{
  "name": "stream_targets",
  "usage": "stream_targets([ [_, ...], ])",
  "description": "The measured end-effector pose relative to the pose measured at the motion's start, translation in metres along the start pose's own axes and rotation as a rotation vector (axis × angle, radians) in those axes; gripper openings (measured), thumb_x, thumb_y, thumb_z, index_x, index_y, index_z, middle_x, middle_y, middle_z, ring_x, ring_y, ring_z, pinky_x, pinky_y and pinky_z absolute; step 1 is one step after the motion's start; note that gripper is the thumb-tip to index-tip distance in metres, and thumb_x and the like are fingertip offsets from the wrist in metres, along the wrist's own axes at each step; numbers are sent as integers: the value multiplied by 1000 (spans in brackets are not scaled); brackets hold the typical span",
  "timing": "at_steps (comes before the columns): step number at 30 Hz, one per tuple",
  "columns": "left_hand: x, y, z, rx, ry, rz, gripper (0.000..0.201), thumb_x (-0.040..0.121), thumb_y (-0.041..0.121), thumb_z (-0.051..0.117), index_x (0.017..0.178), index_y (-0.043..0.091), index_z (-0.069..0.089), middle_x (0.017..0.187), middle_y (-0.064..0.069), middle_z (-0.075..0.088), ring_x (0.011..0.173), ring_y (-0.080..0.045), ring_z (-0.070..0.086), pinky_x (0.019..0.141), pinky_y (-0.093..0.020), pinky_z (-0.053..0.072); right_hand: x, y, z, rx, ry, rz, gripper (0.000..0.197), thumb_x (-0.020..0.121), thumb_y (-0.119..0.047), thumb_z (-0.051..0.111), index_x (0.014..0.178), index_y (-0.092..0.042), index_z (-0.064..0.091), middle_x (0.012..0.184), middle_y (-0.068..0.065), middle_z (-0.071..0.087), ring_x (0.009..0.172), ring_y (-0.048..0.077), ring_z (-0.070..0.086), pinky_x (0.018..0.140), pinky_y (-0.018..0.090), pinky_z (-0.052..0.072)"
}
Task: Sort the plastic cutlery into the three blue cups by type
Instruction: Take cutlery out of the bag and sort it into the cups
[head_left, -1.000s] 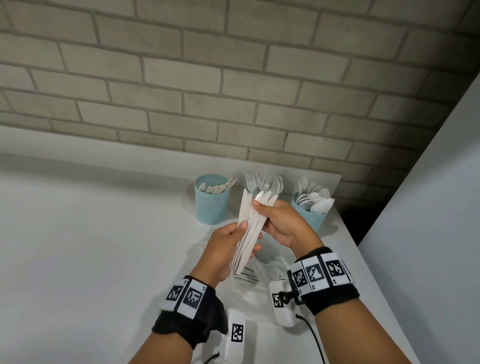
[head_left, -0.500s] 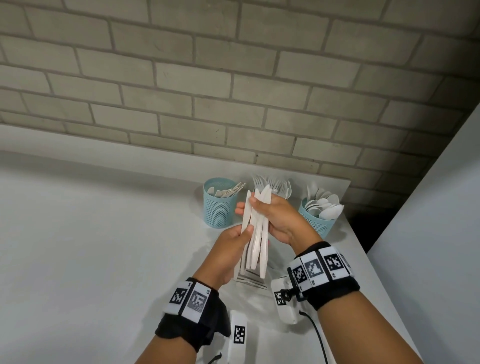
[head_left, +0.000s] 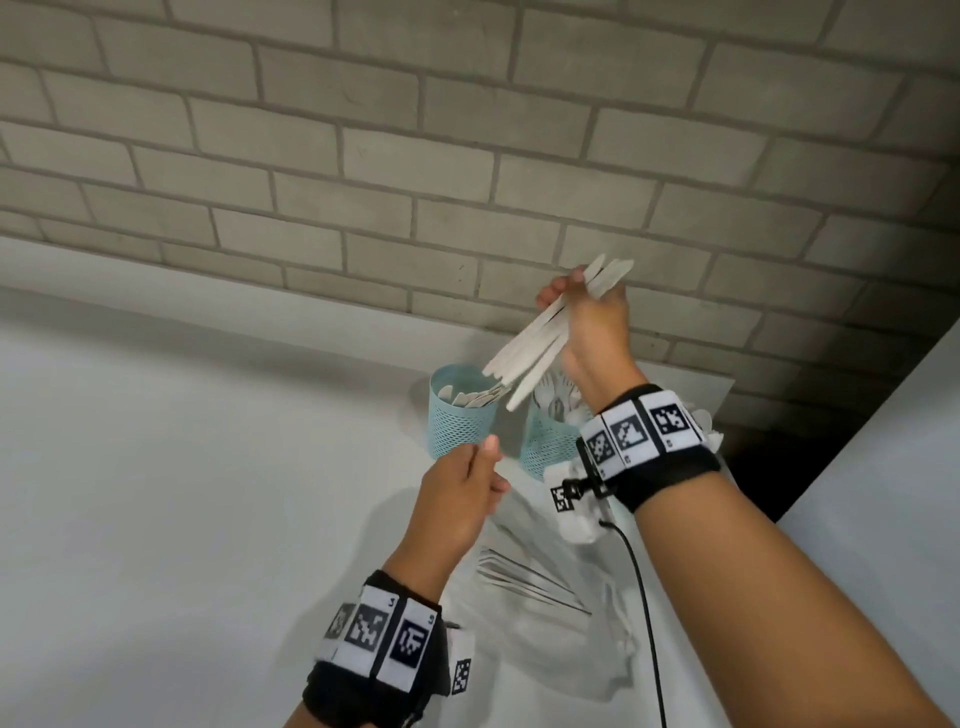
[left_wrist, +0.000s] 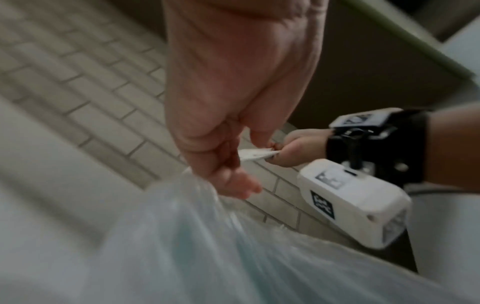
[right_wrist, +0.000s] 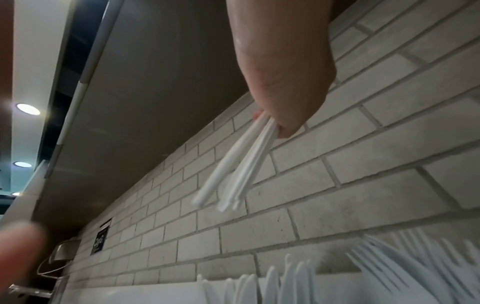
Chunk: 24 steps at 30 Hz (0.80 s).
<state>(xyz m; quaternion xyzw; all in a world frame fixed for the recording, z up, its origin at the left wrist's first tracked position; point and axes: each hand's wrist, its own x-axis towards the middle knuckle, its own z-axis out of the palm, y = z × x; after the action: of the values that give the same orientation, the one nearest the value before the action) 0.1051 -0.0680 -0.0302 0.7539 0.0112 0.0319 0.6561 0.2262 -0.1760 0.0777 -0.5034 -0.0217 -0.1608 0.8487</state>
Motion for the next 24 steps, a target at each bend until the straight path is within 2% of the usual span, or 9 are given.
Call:
stream_targets([
  [3, 1, -5, -5, 448, -75, 106, 18, 86, 46, 58, 82, 29, 61, 100, 5, 57, 102, -15, 50, 87, -27, 42, 14, 13, 12, 1, 65, -138, 12, 97, -3, 42, 89, -11, 43, 70, 4, 51, 60, 16, 55, 68, 27, 53],
  [6, -3, -8, -8, 703, -220, 40, 17, 80, 40, 68, 93, 30, 62, 125, 6, 36, 119, -17, 32, 103, -34, 33, 18, 40, 21, -65, 85, -185, 18, 98, -6, 41, 86, -19, 42, 72, 2, 53, 62, 12, 58, 70, 25, 52],
  [8, -2, -11, -12, 705, -242, 30, 14, 82, 27, 68, 95, 27, 63, 126, 5, 35, 116, -16, 40, 99, -29, 38, 18, 57, 24, -98, 74, -197, 20, 99, -6, 41, 86, -21, 41, 74, 2, 54, 64, 12, 59, 74, 27, 51],
  [10, 1, -16, -16, 725, -259, 19, 15, 84, 14, 65, 94, 26, 65, 115, 4, 45, 104, -14, 51, 89, -23, 42, 18, 72, 25, -120, 45, -191, 21, 98, -5, 41, 85, -21, 42, 74, 3, 55, 66, 13, 60, 78, 32, 51],
  [12, 5, -18, -21, 743, -259, -20, 21, 86, 9, 58, 96, 25, 66, 113, 3, 52, 104, -14, 53, 86, -21, 42, 20, 84, 23, -175, -17, -154, 21, 98, -4, 40, 85, -20, 42, 74, 2, 57, 65, 11, 61, 75, 27, 52],
  [15, 9, -22, -22, 726, -271, -46, 24, 88, 9, 53, 100, 25, 66, 118, 3, 57, 107, -14, 55, 89, -21, 43, 20, 96, 20, -339, -163, -39, 20, 96, 2, 39, 87, -14, 45, 74, 3, 55, 66, 14, 60, 62, 14, 50],
  [17, 10, -24, -21, 712, -273, -56, 23, 88, 11, 52, 100, 25, 66, 117, 3, 58, 106, -14, 56, 90, -23, 45, 21, 99, 19, -480, -264, 22, 16, 93, 5, 42, 88, -9, 47, 76, 5, 56, 69, 19, 60, 63, 15, 50],
  [20, 10, -25, -19, 730, -269, -37, 22, 90, 12, 52, 101, 25, 66, 119, 3, 58, 108, -14, 56, 90, -22, 44, 20, 96, 19, -651, -312, 26, 17, 89, 3, 49, 88, -14, 48, 78, 4, 59, 73, 22, 63, 71, 22, 49],
  [24, 9, -26, -17, 733, -275, -20, 24, 90, 10, 52, 104, 24, 65, 121, 4, 58, 111, -13, 55, 91, -21, 42, 14, 90, 16, -802, -332, -111, 38, 89, 6, 44, 119, -17, 47, 86, 2, 59, 83, 19, 62, 67, 12, 45],
])
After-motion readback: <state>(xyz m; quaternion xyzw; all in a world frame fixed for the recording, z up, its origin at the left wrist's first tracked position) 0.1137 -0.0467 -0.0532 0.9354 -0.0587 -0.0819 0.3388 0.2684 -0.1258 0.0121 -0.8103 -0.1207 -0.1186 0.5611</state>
